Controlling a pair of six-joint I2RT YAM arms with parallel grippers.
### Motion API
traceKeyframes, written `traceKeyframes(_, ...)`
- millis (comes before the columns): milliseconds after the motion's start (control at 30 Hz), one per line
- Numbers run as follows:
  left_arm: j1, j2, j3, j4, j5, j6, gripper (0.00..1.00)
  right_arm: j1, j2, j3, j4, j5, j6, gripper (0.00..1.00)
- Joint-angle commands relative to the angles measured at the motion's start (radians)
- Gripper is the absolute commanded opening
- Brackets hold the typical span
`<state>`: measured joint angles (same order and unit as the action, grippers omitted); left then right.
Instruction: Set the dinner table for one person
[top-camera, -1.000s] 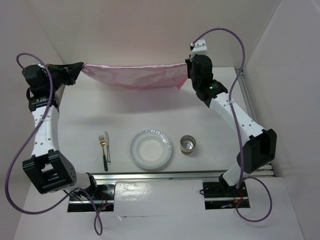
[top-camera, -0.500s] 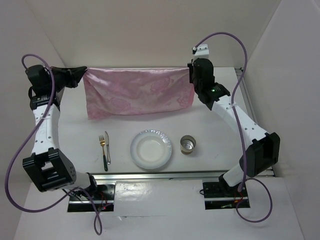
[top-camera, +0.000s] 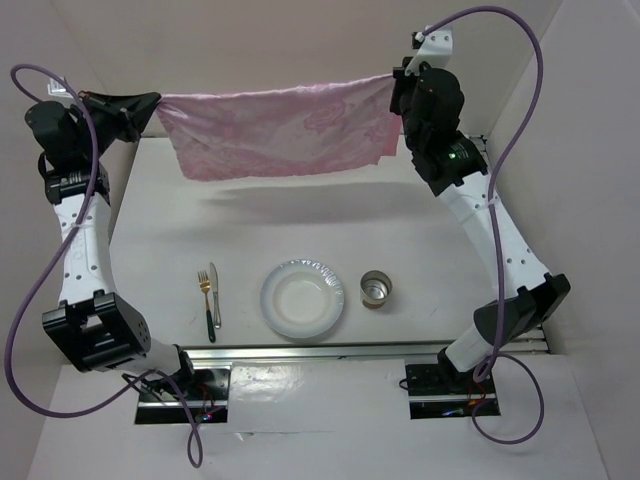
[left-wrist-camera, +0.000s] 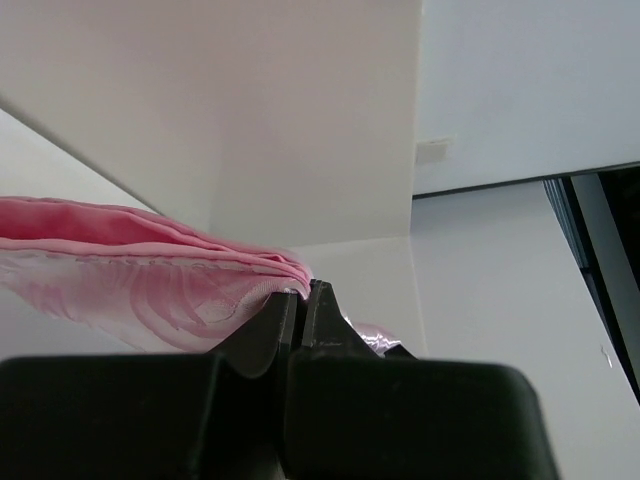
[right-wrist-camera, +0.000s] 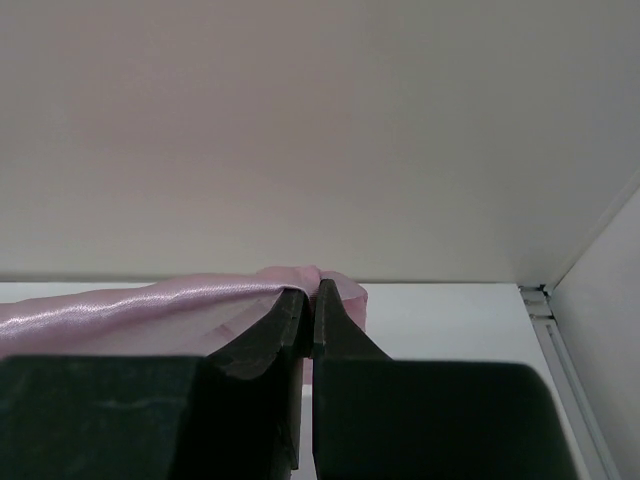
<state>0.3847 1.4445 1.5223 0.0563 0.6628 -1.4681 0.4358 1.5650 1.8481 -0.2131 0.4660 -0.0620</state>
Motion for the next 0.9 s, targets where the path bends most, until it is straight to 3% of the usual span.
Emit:
traceKeyframes(0, 0.011, -0.039, 0.007, 0.111, 0.021, -0.004, 0.00, -0.006, -0.019, 0.057, -0.020, -0.006, -0.015, 0.00)
traceKeyframes(200, 0.063, -0.156, -0.077, 0.093, 0.054, -0.035, 0.00, -0.006, -0.135, -0.009, -0.117, -0.024, 0.048, 0.00)
traceKeyframes(400, 0.105, -0.257, -0.080, -0.099, 0.044, 0.032, 0.00, -0.006, -0.247, -0.063, -0.161, -0.024, 0.085, 0.00)
traceKeyframes(600, 0.105, -0.234, -0.047, -0.128, 0.053, 0.066, 0.00, -0.006, -0.227, -0.085, -0.157, -0.015, 0.096, 0.00)
traceKeyframes(867, 0.031, -0.067, 0.088, -0.216, 0.032, 0.173, 0.00, -0.084, -0.030, -0.012, -0.095, -0.113, 0.096, 0.00)
